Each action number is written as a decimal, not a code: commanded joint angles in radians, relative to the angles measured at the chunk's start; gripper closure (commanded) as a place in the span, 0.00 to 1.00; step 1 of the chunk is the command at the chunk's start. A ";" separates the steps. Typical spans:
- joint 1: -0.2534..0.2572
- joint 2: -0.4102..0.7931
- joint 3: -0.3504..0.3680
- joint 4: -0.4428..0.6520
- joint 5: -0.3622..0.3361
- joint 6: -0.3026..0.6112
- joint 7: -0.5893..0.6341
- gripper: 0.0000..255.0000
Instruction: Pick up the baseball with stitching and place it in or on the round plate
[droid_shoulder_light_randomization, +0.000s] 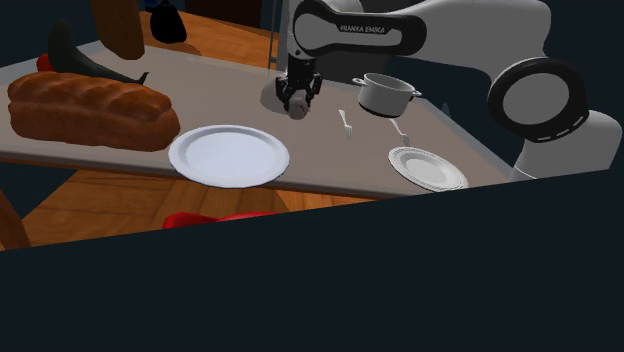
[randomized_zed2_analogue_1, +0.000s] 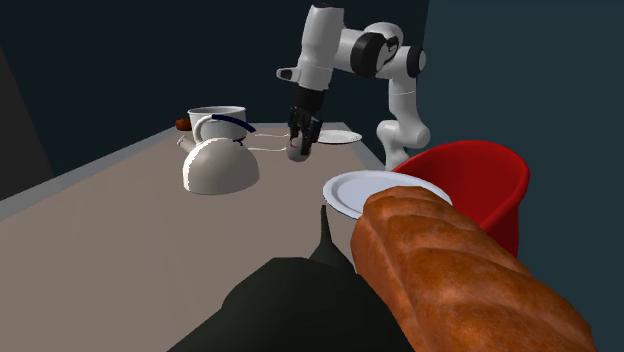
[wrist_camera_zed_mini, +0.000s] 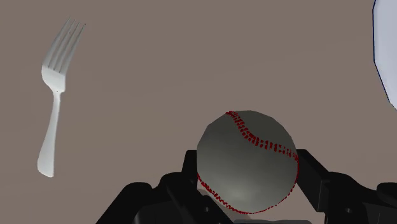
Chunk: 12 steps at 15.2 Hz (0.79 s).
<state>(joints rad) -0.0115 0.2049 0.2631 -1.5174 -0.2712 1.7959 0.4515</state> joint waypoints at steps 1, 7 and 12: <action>0.000 0.002 0.000 0.032 0.001 -0.029 -0.008 1.00; 0.007 0.017 0.002 0.125 0.000 -0.107 -0.022 1.00; 0.080 0.021 0.043 0.138 -0.018 -0.142 0.087 1.00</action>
<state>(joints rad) 0.0510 0.2150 0.2972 -1.3909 -0.2822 1.6613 0.5120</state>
